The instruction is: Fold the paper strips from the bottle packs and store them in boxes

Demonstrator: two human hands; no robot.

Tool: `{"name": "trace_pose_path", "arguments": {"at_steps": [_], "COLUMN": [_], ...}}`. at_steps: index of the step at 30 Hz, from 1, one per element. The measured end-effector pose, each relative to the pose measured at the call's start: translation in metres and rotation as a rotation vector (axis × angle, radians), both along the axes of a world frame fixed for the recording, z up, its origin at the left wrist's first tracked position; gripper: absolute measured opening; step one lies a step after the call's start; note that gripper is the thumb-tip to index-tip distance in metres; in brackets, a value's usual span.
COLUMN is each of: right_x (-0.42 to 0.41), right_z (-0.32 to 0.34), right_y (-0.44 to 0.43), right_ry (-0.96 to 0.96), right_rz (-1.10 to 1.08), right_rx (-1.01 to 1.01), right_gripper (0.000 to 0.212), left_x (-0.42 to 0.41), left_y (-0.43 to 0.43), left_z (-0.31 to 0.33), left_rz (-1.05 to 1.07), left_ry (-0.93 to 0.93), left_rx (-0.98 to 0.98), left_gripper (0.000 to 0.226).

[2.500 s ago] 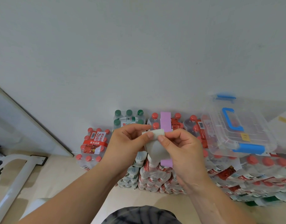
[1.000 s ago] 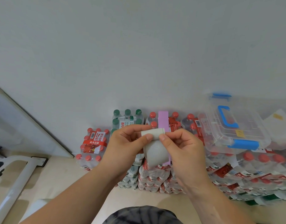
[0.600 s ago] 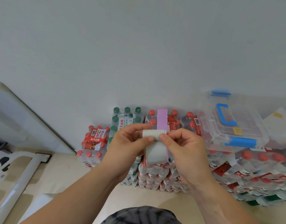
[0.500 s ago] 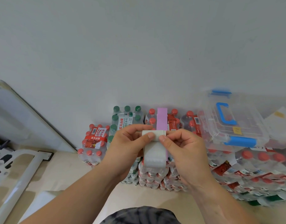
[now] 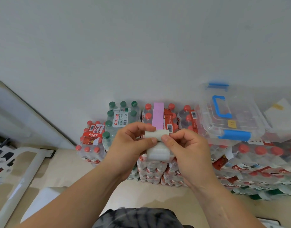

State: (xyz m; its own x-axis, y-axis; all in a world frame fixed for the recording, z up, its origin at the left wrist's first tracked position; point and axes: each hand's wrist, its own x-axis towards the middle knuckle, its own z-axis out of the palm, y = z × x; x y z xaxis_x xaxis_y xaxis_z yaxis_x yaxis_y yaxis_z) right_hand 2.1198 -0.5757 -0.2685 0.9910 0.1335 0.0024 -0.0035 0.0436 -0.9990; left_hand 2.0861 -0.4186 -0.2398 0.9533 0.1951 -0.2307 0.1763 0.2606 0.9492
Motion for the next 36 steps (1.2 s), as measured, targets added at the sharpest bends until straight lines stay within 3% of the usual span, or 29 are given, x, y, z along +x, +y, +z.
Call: {"name": "trace_pose_path", "arguments": {"at_steps": [2,5,10,13,20,27,33,36], "right_x": [-0.001,0.0,0.005,0.008,0.018,0.035,0.051,0.054], "right_z": [-0.001,-0.001,0.002,0.007,0.013,0.022,0.022,0.026], "right_y": [-0.002,-0.002,0.002,0.01,0.038,0.082,0.098,0.103], "right_ry": [0.007,0.018,0.08,0.1,-0.048,-0.064,-0.042,0.005], "right_rz": [-0.005,-0.019,-0.005,-0.041,-0.152,-0.229,-0.258,-0.236], "right_rx": [0.023,0.022,0.026,0.02,-0.207,-0.306,-0.298,-0.193], "right_gripper": [0.012,0.009,0.005,0.017,0.013,0.015,0.018,0.008], "left_x": [0.001,0.004,0.015,0.024,0.048,0.075,0.099,0.109], "left_y": [-0.001,0.0,0.009,0.016,0.041,0.083,0.105,0.112], "left_z": [0.0,-0.002,-0.005,-0.008,-0.008,-0.009,-0.014,-0.016], "left_rz": [-0.01,-0.018,-0.029,-0.04,-0.103,-0.233,-0.373,-0.4], "left_ry": [0.002,0.047,0.054,0.028,-0.043,-0.116,-0.13,-0.121], "left_rx": [-0.018,0.019,0.081,0.069,0.106,0.194,0.243,0.144], "left_gripper": [0.02,0.03,0.018,0.022,0.03,0.03,0.028,0.028]}}
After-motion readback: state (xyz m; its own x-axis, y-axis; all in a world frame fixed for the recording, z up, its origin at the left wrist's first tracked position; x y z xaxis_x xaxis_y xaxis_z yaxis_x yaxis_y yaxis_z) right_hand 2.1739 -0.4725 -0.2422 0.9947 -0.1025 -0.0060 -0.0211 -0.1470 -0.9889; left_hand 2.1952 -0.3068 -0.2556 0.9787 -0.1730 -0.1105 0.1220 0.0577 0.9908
